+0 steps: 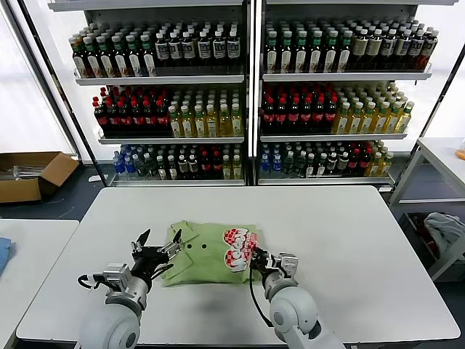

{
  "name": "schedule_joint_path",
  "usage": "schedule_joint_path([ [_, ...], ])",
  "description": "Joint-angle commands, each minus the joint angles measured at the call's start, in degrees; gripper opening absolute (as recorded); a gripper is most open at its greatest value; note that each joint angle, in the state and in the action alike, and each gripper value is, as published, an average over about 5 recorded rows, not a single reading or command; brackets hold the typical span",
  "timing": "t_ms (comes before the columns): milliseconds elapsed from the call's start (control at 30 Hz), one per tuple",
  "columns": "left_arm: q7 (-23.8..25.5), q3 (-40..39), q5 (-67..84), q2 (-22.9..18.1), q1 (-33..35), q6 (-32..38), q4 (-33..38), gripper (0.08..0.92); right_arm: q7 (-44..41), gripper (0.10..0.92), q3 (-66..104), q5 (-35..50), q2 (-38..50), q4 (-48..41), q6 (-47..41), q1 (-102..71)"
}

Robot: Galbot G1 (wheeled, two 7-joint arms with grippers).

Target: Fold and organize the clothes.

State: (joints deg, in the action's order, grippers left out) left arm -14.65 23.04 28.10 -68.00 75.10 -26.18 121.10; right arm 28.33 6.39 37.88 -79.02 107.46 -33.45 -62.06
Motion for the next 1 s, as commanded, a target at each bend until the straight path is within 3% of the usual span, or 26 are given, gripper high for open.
schedule_joint_path([
  [33, 0.0, -0.2, -0.2, -0.6, 0.4, -0.1, 0.2, 0.823, -1.2, 0.106, 4.8, -2.6, 5.8, 3.2, 0.1, -1.2],
  [267, -0.1, -0.6, -0.3, -1.1, 0.6, 0.0, 0.4, 0.823, -3.8, 0.106, 10.1, -3.4, 8.9, 1.2, 0.1, -2.5],
  [467, -0.1, -1.0, -0.5, -1.3, 0.7, -0.1, 0.7, 0.823, -4.9, 0.139, 14.5, -9.6, 8.2, 3.7, 0.2, -3.2],
  [733, 0.1, -1.5, -1.2, -2.1, 1.4, -0.1, 1.3, 0.823, -6.0, 0.362, 13.9, -12.5, 6.0, 13.7, 0.3, -5.6],
  [1000, 0.5, -1.6, -2.2, -3.1, 2.8, 0.1, 2.0, 0.823, -5.0, 0.596, 5.3, -11.5, 1.7, 11.9, 0.3, -6.4],
])
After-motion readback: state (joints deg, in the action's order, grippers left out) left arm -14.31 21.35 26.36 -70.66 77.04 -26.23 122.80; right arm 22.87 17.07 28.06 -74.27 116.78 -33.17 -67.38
